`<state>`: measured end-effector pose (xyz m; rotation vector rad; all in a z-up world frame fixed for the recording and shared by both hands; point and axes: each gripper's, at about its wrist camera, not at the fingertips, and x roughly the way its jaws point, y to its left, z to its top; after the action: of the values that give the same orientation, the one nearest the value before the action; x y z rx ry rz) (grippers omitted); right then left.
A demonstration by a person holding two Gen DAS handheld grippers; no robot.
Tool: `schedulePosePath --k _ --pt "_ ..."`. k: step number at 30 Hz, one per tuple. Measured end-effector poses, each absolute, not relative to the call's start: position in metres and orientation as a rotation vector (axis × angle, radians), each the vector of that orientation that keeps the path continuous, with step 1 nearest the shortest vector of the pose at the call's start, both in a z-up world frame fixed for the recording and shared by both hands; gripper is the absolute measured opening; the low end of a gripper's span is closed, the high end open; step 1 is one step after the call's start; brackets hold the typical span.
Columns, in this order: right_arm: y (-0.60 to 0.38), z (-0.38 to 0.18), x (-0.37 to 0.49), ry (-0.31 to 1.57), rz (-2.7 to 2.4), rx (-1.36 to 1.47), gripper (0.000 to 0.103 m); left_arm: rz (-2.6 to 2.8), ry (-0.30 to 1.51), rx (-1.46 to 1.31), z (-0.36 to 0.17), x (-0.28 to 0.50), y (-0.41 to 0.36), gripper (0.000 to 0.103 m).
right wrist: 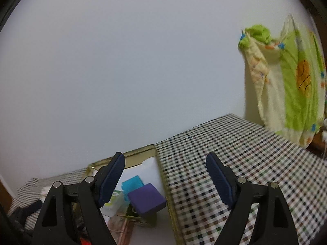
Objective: Organize rigid objects
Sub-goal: 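Withdraw both open grippers from the tin toward the remaining items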
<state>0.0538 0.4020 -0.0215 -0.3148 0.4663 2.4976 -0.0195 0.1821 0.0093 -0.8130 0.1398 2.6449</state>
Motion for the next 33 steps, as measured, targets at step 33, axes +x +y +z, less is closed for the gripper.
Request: schedulePosePath --k 33 --pt "0.327 -0.024 0.07 0.204 2.365 -0.077 0.084 2.851 0.13 -0.605 0.005 -0.018 0.134 0.102"
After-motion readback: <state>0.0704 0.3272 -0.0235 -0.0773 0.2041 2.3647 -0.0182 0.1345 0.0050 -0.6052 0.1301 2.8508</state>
